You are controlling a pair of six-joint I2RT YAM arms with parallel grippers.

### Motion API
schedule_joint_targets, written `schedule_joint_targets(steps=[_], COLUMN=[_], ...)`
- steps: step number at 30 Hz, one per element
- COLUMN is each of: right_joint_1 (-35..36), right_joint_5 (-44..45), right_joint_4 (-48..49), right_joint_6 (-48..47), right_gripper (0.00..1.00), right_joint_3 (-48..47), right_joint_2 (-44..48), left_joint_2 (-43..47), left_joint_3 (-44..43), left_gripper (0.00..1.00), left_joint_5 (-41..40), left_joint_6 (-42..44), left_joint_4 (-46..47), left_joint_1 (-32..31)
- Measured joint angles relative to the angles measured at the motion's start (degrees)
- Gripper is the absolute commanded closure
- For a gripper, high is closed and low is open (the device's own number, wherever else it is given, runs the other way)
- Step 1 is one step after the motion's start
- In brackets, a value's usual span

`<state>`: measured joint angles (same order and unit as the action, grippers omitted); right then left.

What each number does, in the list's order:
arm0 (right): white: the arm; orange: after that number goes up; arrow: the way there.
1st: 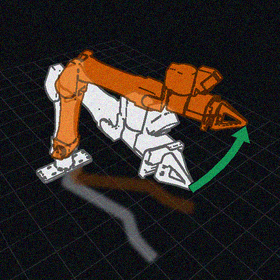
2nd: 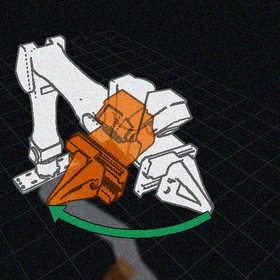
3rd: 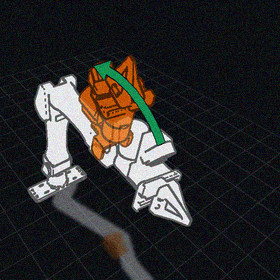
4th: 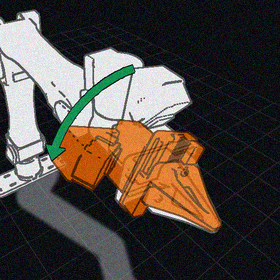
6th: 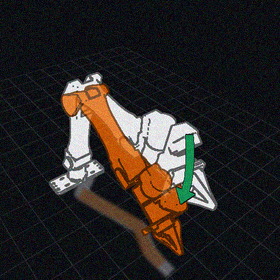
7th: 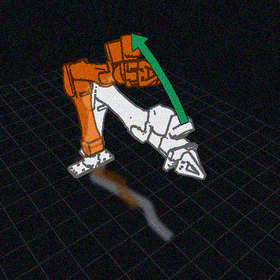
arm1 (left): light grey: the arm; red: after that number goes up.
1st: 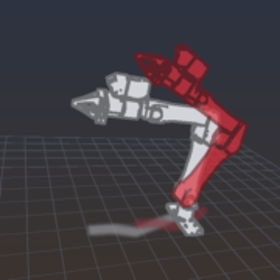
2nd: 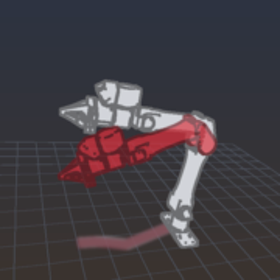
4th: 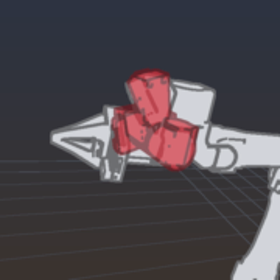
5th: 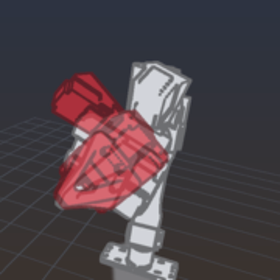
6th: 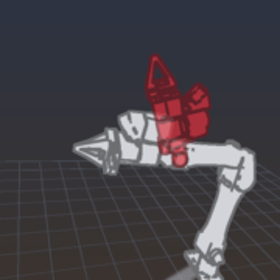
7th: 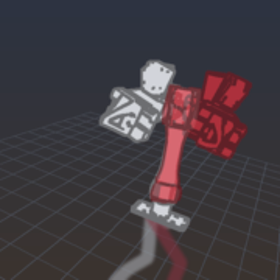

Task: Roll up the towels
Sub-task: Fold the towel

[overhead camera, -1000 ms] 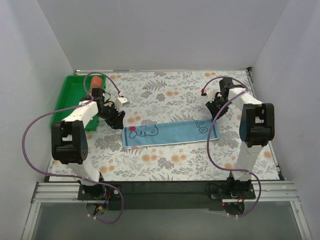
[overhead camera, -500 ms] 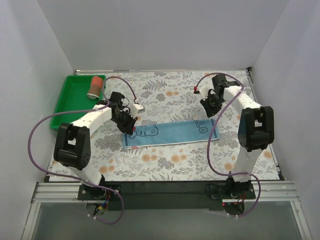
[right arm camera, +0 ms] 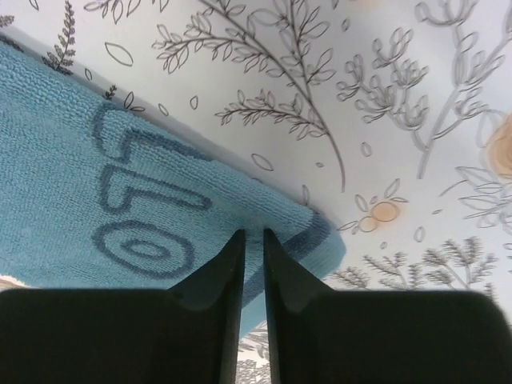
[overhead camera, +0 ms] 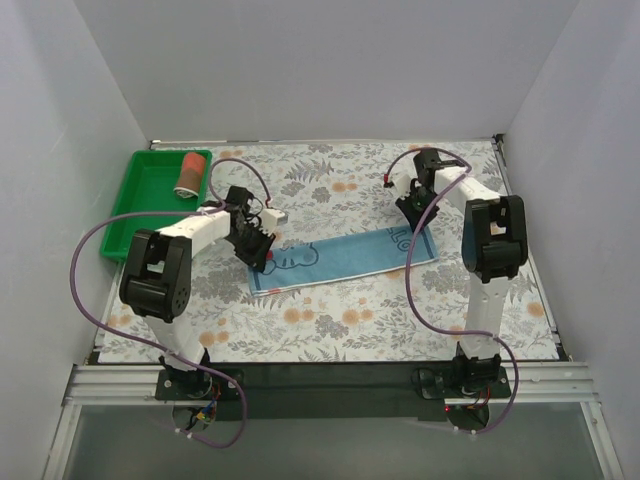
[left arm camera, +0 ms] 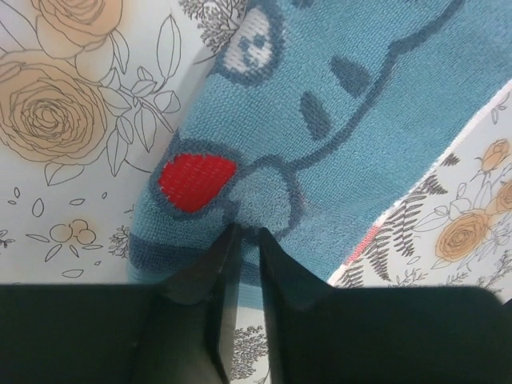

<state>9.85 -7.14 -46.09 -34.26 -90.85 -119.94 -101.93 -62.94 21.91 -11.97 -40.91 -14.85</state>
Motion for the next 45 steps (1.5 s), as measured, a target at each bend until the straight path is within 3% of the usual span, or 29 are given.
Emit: schedule_joint_targets(steps=[4,8,16,25,33,36,37,40,45], right_joint_1=[-0.3,-1.9,-9.4,-8.6,-7.5,-6.8,-6.7,-6.4,-7.0], right_joint_5=[0.0,-1.1,-2.8,-5.9,-6.2,-5.7,-5.6,-5.7,-5.9], right_joint_4=[0.8,0.5,-0.9,-2.3,-1.5,-0.7,-0.3,0.3,0.8], right_joint_6=[0.7,1.9,5.8,9.1,10.5,10.8,11.1,11.8,12.0], right_gripper=[0.63,0.59,0.57,0.52,0.61,0.76,0.87,0.99,0.99], right_joint_3=[-0.4,2.7,3.8,5.4,7.5,7.9,8.1,8.7,9.3], right_joint_2=[1.2,6.3,9.7,6.7,4.4,4.4,4.4,4.5,5.2], left_joint_2=[0.0,1.0,5.6,7.2,7.2,7.2,7.2,7.2,7.2], left_joint_3=[-1.7,-3.1,-4.7,-4.9,-4.9,-4.9,-4.9,-4.9,-4.9], left_gripper=[0.60,0.50,0.42,0.39,0.39,0.39,0.39,0.39,0.39], left_joint_5=[0.9,1.7,1.7,1.2,0.9,0.8,0.7,0.1,-0.4], left_joint_6=[0.5,0.8,1.3,1.7,1.7,1.7,1.7,1.7,1.7], left_joint_4=[-0.6,-0.7,-0.8,-0.7,-0.6,-0.6,-0.6,-0.6,-0.5], left_joint_1=[0.0,0.0,0.0,0.0,0.0,0.0,0.0,0.0,0.0])
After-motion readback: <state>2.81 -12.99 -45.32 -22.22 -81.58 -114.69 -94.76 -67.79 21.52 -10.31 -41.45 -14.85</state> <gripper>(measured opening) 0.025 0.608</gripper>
